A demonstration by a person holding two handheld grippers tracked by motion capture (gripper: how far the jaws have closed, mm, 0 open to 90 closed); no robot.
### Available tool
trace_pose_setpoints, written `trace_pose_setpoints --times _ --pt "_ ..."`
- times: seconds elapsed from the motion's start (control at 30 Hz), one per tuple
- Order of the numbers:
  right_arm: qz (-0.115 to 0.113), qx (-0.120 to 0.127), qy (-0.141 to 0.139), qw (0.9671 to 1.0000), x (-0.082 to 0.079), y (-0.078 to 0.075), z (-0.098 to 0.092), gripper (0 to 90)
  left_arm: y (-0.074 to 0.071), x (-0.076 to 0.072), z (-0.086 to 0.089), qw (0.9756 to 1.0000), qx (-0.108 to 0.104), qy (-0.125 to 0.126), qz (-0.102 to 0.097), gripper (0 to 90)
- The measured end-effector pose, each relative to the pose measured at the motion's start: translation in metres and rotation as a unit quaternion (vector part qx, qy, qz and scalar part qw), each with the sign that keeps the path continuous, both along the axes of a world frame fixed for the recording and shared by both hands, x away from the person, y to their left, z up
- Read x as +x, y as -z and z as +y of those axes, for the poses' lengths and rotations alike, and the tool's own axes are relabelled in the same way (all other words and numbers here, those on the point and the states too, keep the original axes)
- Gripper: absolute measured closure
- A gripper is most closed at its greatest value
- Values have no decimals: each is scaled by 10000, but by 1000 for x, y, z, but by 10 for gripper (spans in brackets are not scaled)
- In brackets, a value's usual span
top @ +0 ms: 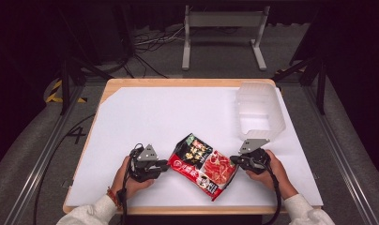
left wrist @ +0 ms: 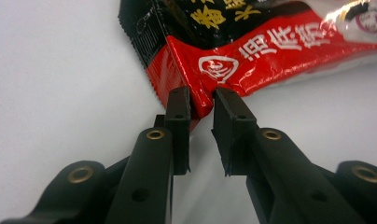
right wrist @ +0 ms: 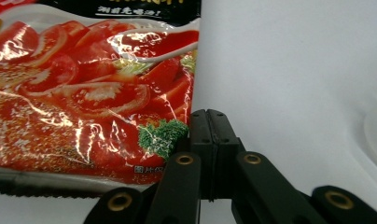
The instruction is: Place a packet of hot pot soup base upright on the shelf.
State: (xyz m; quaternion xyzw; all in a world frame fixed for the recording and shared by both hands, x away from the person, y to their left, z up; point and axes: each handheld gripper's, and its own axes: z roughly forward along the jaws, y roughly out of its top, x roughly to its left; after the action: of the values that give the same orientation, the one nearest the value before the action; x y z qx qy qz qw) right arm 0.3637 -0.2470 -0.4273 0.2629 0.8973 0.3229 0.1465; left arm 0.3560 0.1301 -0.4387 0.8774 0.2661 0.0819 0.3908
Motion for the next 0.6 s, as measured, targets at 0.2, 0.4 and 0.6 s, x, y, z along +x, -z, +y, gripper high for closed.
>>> trace_pose_setpoints --times 0.2,0.4,0.6 --pt "162 120 -91 9998 -6 0 0 900 -1 7 -5 9998 -21 -89 -166 759" --pt "328 273 -274 9987 -19 -3 0 900 -1 18 -11 9994 -19 -175 -312 774" --pt "469 390 -381 9974 -27 -3 -1 900 0 27 -16 9993 -119 -280 -238 770"
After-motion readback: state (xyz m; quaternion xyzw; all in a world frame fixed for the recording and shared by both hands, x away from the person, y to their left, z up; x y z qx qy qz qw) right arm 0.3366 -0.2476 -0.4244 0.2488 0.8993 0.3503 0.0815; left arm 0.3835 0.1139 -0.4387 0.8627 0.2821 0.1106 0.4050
